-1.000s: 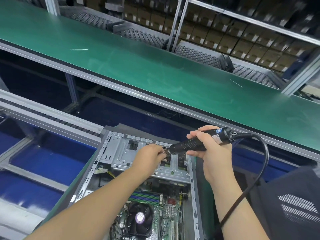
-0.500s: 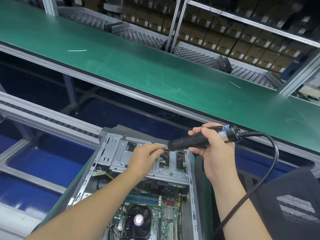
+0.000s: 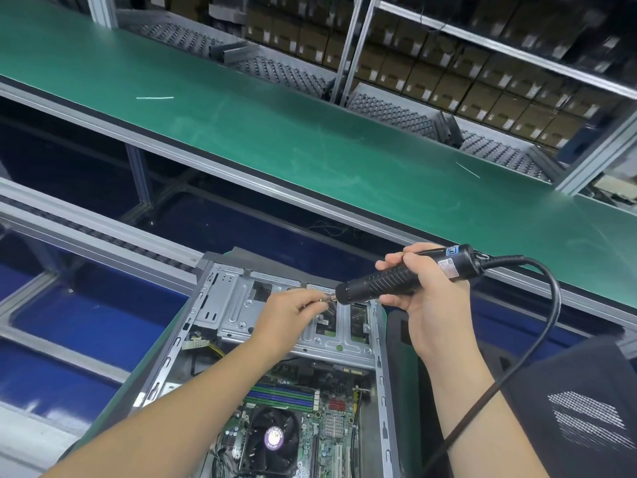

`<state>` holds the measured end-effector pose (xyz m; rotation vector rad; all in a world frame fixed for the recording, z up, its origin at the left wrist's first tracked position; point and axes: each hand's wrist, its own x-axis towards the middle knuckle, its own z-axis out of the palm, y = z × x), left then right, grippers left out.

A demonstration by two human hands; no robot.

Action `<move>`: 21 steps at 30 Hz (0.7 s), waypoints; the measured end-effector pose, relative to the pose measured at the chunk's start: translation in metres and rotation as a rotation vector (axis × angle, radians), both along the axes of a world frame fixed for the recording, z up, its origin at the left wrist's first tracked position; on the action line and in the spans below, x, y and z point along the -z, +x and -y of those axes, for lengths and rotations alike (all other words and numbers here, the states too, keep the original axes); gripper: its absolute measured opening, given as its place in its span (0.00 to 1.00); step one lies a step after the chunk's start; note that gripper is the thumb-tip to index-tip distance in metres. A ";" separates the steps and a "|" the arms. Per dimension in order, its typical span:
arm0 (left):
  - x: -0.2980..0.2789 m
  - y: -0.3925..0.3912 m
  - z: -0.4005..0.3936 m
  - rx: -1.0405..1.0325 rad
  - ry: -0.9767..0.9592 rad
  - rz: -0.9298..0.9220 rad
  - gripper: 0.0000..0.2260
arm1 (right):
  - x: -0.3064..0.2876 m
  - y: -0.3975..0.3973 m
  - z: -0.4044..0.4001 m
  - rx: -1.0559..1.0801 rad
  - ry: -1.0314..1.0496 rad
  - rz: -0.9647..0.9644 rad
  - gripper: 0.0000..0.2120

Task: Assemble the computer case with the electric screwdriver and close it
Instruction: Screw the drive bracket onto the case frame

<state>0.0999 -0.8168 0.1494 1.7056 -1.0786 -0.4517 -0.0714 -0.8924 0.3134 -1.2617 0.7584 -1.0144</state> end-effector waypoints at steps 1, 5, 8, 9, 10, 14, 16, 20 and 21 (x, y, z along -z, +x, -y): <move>0.000 0.000 0.000 0.007 0.000 0.006 0.07 | 0.000 0.000 0.000 -0.003 -0.004 -0.002 0.06; 0.000 -0.001 -0.001 0.038 0.006 0.036 0.05 | 0.000 -0.002 -0.001 -0.029 -0.018 -0.002 0.04; -0.001 -0.002 -0.002 0.056 0.020 0.031 0.04 | 0.000 -0.003 -0.002 -0.046 -0.029 -0.005 0.07; -0.001 -0.002 -0.002 0.056 0.025 0.023 0.04 | 0.000 -0.003 -0.001 -0.055 -0.031 -0.007 0.08; -0.002 -0.002 -0.002 0.056 0.033 0.020 0.05 | 0.001 -0.004 -0.001 -0.064 -0.032 -0.008 0.07; 0.000 -0.003 0.000 0.071 0.066 0.060 0.04 | 0.000 -0.006 0.001 -0.073 -0.035 -0.030 0.06; -0.001 -0.004 -0.001 0.087 0.102 0.027 0.05 | -0.001 -0.007 0.002 -0.062 -0.039 -0.031 0.07; -0.021 -0.005 -0.011 0.042 0.160 0.126 0.26 | -0.001 -0.010 0.004 -0.060 -0.039 -0.002 0.06; -0.028 -0.009 -0.019 -0.045 0.107 0.113 0.23 | -0.002 -0.011 0.004 -0.062 -0.037 0.001 0.07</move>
